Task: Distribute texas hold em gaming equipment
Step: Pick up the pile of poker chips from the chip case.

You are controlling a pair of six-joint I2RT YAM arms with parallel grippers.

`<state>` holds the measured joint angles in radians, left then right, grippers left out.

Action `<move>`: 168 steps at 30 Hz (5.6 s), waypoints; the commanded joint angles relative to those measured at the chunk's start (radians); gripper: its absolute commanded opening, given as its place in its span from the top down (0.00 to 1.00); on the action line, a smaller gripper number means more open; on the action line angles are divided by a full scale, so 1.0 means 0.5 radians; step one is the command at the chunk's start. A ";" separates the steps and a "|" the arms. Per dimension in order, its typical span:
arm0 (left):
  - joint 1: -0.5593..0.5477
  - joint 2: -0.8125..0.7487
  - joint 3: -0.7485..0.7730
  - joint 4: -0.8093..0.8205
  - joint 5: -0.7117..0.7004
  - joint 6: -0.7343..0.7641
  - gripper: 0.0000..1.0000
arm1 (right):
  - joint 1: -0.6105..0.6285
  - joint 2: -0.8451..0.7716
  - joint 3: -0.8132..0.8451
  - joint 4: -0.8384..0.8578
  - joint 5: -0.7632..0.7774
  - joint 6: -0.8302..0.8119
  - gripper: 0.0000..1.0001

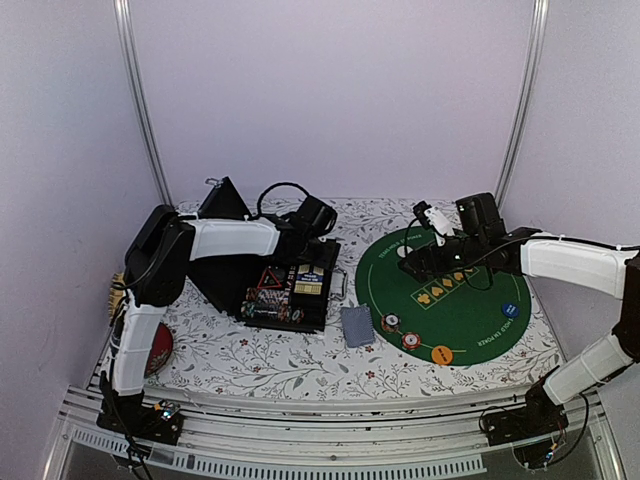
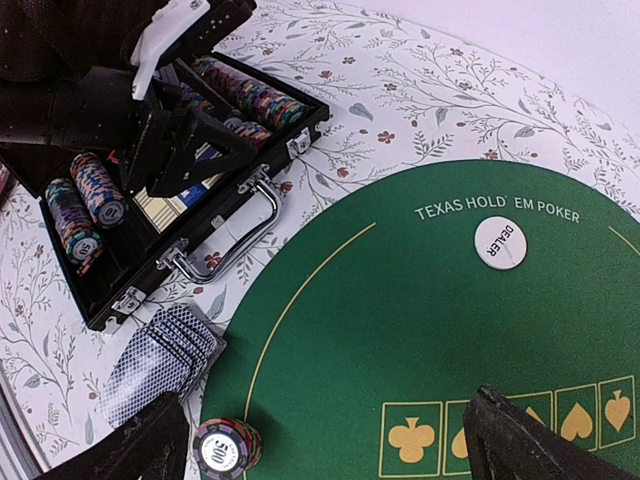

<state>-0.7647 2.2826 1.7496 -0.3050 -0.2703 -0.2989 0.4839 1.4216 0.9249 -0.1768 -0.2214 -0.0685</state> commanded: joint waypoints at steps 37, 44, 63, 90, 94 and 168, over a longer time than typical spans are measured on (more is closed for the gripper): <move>0.084 0.071 0.012 0.009 0.116 -0.078 0.49 | 0.002 0.083 0.104 -0.076 -0.118 -0.032 0.02; 0.026 -0.020 0.047 0.041 0.125 0.049 0.44 | 0.002 0.104 0.117 -0.090 -0.132 -0.037 0.03; 0.065 0.124 0.111 -0.032 0.132 -0.013 0.36 | 0.002 0.116 0.131 -0.113 -0.155 -0.041 0.03; 0.149 -0.034 -0.168 0.194 0.250 -0.160 0.47 | 0.002 0.122 0.144 -0.142 -0.162 -0.049 0.03; 0.170 -0.074 -0.234 0.259 0.276 -0.192 0.50 | 0.002 0.119 0.143 -0.146 -0.167 -0.050 0.03; 0.106 0.074 -0.049 0.059 0.024 -0.042 0.59 | 0.005 0.211 0.202 -0.221 -0.265 -0.070 0.05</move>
<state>-0.7139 2.3062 1.7218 -0.2195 -0.2253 -0.3248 0.4839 1.5116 0.9924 -0.2825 -0.3363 -0.0944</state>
